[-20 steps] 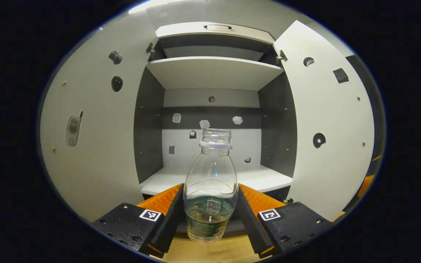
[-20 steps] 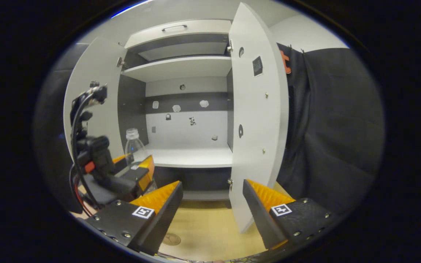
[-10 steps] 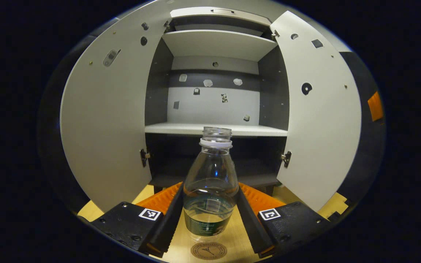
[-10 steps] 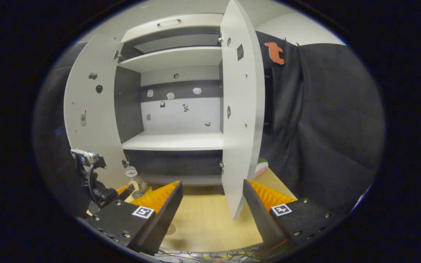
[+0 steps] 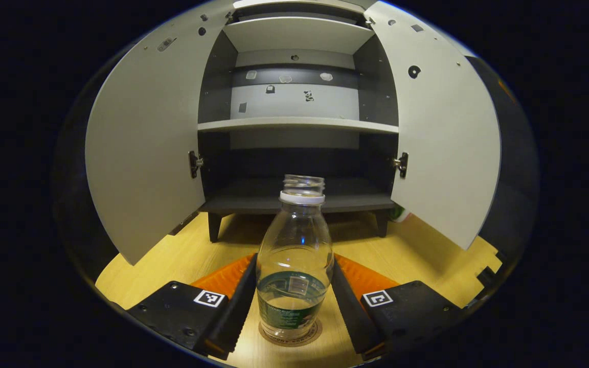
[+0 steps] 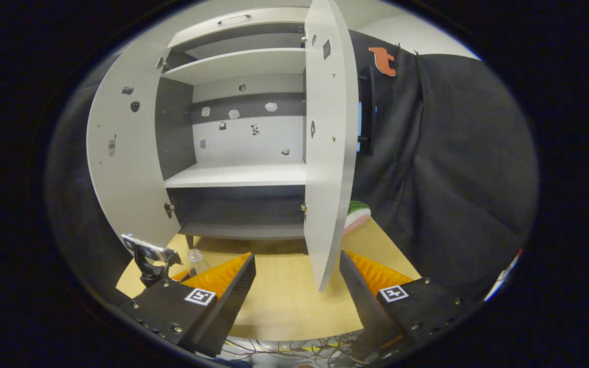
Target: Grasp the bottle in the cabinet with the left hand and place it on the coaster, then close the right door with the right hand and the left door with the left hand.
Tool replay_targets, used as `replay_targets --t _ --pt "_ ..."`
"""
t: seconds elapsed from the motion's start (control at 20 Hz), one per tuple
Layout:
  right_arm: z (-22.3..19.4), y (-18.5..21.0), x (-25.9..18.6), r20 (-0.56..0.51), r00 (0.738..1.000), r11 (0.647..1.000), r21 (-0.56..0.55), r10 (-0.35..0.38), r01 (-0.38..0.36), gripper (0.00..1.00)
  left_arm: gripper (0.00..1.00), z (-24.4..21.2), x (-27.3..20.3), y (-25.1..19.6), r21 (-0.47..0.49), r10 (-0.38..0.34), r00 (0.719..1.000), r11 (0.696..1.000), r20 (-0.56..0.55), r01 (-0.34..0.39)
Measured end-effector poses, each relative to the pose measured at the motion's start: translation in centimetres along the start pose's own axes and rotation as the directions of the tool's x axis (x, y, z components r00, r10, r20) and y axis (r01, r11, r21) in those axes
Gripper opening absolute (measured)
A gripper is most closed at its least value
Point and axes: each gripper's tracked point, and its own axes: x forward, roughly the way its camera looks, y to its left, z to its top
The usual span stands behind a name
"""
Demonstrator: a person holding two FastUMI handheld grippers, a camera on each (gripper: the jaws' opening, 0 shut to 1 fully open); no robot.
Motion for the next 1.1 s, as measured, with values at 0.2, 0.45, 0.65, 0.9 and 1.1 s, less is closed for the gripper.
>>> replay_targets --t 0.2,0.45,0.65,0.9,1.1 --pt "-0.9 -0.2 0.2 -0.025 1.000 1.000 0.010 0.004 -0.004 0.97 0.83 -1.2 0.2 -0.3 -0.027 0.003 1.000 1.000 -0.012 -0.004" --pt "-1.3 0.0 0.2 -0.037 0.999 1.000 -0.006 0.016 -0.016 0.97 0.83 -1.3 -0.1 -0.2 -0.025 0.015 1.000 1.000 0.003 -0.015" --pt "-1.8 0.6 0.4 -0.048 0.998 0.999 0.011 0.037 -0.036 1.00 0.83 -1.9 -1.2 -0.1 -0.003 0.019 1.000 1.000 0.002 -0.019" --pt "-2.3 1.1 0.4 -0.057 0.997 0.998 0.022 0.054 -0.053 1.00 0.84 -3.3 -1.7 0.6 -0.013 0.028 0.999 1.000 -0.042 -0.029" --pt "-2.5 1.0 0.1 -0.057 0.997 0.998 0.032 0.055 -0.053 0.97 0.85 -2.9 -1.9 1.1 -0.026 0.035 0.999 0.999 -0.038 -0.036"
